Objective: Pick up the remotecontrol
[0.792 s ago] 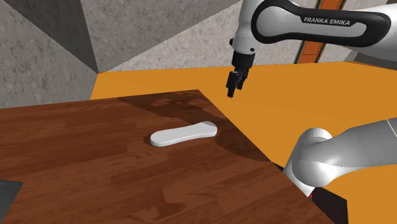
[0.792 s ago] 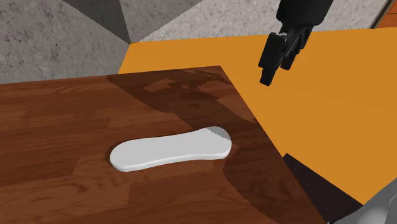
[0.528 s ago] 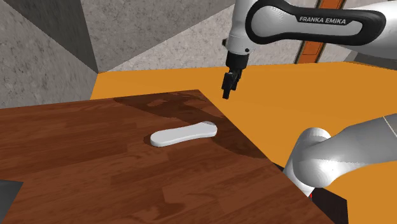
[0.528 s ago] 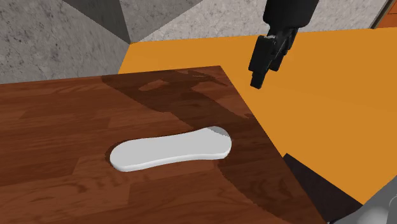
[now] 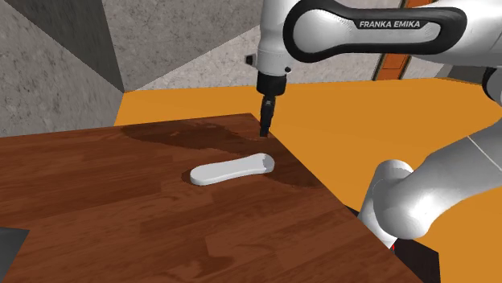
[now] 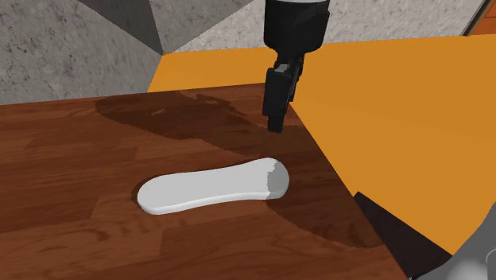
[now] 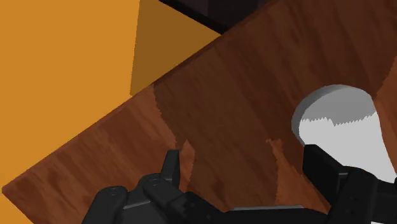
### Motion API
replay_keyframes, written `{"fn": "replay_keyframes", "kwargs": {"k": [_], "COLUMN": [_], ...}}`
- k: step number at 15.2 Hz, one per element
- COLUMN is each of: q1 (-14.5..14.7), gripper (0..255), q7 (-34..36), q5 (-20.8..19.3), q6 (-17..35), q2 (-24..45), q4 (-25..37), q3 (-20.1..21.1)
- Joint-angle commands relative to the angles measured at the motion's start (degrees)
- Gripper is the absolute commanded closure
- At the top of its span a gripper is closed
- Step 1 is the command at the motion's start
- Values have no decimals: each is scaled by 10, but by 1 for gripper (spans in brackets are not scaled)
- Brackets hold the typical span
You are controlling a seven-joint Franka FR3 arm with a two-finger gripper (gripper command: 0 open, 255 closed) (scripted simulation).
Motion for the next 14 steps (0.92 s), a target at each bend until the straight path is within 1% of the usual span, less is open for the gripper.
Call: {"fn": "replay_keyframes", "kwargs": {"k": [1, 10, 11, 14], "q1": [20, 102, 102, 103], "gripper": [0, 0, 0, 0], "q7": [-22, -120, -120, -120], "q5": [6, 26, 26, 27], "q6": [6, 21, 21, 43], "q2": [26, 95, 95, 93], "q4": [17, 63, 63, 38], "q3": [14, 73, 73, 75]}}
